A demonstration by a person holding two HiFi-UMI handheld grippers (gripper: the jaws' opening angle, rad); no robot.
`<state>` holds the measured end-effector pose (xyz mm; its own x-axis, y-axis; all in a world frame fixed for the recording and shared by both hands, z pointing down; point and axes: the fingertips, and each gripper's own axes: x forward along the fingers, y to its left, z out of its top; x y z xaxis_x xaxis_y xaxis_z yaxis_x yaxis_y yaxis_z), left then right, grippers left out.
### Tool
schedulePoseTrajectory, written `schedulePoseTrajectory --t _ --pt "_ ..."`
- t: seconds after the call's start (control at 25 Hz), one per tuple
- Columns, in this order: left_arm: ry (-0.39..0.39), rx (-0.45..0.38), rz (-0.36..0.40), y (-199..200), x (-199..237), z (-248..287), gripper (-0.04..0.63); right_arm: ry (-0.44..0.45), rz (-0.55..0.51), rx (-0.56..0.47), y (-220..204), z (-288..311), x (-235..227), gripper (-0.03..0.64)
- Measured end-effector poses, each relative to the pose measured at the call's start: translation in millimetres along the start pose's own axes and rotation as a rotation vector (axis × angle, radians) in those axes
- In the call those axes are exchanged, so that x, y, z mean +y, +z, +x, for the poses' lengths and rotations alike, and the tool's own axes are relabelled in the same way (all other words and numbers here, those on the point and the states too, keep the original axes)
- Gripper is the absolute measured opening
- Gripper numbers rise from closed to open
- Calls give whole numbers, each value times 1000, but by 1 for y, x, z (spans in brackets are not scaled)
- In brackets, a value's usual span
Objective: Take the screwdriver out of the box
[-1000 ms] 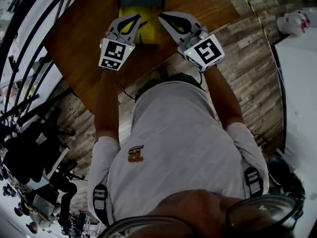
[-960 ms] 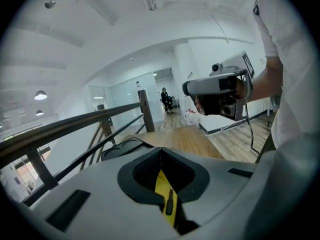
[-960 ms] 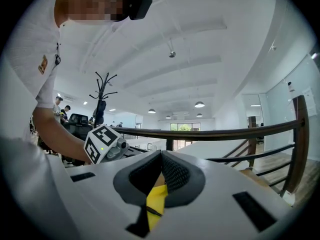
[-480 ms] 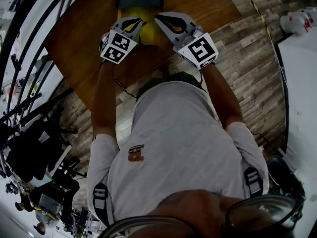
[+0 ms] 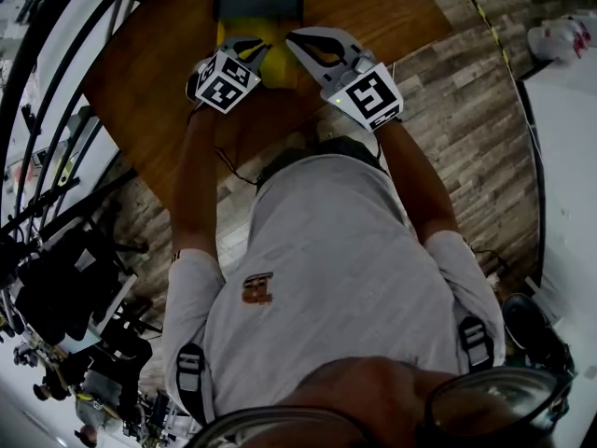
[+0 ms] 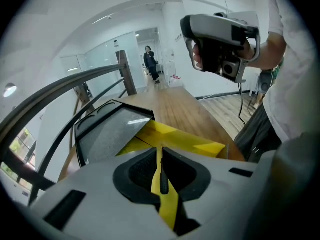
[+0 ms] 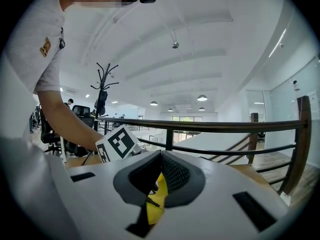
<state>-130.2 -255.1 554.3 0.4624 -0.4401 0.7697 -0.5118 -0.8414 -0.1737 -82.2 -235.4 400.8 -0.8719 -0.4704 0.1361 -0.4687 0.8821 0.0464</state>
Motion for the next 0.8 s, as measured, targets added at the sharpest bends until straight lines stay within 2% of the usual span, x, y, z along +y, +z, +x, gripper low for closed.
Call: schedulePoseTrajectory --t 0.16,0.6,0.8 --pt "-20 47 13 -6 1 10 74 11 -14 6 -3 0 -2 32" --pt "-97 168 36 -23 1 38 112 13 12 21 -13 -2 -13 32" --pt "-129 217 43 -30 -2 47 117 17 -11 20 -18 -6 -17 32"
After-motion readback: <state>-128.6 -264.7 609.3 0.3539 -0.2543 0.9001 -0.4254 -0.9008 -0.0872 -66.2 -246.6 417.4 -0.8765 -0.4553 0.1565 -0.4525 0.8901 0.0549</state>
